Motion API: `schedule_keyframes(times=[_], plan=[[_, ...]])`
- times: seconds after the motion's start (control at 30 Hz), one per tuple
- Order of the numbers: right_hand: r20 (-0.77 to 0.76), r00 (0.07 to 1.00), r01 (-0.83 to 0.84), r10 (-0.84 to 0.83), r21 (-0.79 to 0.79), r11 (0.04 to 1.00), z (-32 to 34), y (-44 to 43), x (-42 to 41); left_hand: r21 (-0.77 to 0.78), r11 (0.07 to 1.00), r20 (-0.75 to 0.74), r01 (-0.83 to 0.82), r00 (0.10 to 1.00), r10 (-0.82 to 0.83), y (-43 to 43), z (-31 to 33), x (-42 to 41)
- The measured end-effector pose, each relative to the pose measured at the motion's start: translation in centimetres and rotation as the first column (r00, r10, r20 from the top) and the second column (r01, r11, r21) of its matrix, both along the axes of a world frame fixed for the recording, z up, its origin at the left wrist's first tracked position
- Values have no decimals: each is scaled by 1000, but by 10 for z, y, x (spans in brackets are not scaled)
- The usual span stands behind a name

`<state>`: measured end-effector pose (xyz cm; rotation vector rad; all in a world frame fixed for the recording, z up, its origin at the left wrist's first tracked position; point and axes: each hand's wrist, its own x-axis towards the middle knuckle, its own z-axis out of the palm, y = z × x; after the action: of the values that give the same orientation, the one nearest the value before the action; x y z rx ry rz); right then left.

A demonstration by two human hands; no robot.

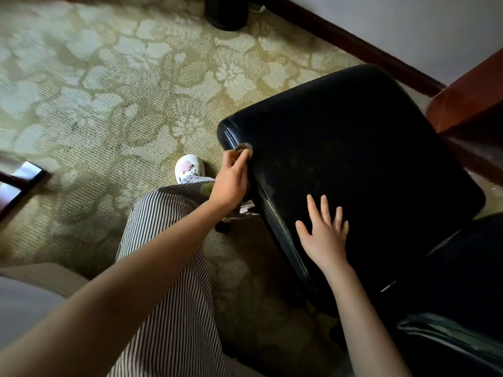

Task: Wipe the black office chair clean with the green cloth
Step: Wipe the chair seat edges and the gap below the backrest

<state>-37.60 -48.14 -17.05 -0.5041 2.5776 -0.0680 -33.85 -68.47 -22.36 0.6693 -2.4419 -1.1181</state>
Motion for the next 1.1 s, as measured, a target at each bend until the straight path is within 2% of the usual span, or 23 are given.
schedule_keyframes(times=[0.1,0.2,0.4,0.47,0.57,0.63,0.7,0.87,0.93,1.0,1.1], plan=[[25,999,24,-24,-3,1000,-5,-2,6,-23,998,15,65,998,-64,14,-6,4],[35,999,22,-22,-1,1000,-7,-2,2,-86,973,16,214,977,-213,24,-13,17],[26,999,28,-27,-24,999,-9,0,1,-127,844,58,522,853,-519,55,-11,45],[37,999,26,-25,-40,999,-10,2,1,-98,845,24,525,850,-526,47,-5,43],[51,998,24,-20,-79,997,-11,7,-1,-124,928,-42,352,932,-359,25,13,22],[59,998,21,-16,-93,995,-12,7,-1,-200,950,-2,241,969,-246,6,28,-7],[64,998,26,-20,-110,994,-12,7,0,-274,934,72,229,973,-218,-9,36,-41],[87,995,61,-46,-176,983,-13,9,-2,-327,860,376,391,889,-261,1,37,-91],[98,988,144,-120,-299,943,-13,8,0,-369,823,415,432,869,-270,14,38,-92],[119,965,261,-232,-441,859,-12,8,3,-390,751,409,532,831,-377,28,36,-87],[117,954,297,-276,-499,814,-12,9,6,-380,616,428,690,721,-545,53,30,-73]])
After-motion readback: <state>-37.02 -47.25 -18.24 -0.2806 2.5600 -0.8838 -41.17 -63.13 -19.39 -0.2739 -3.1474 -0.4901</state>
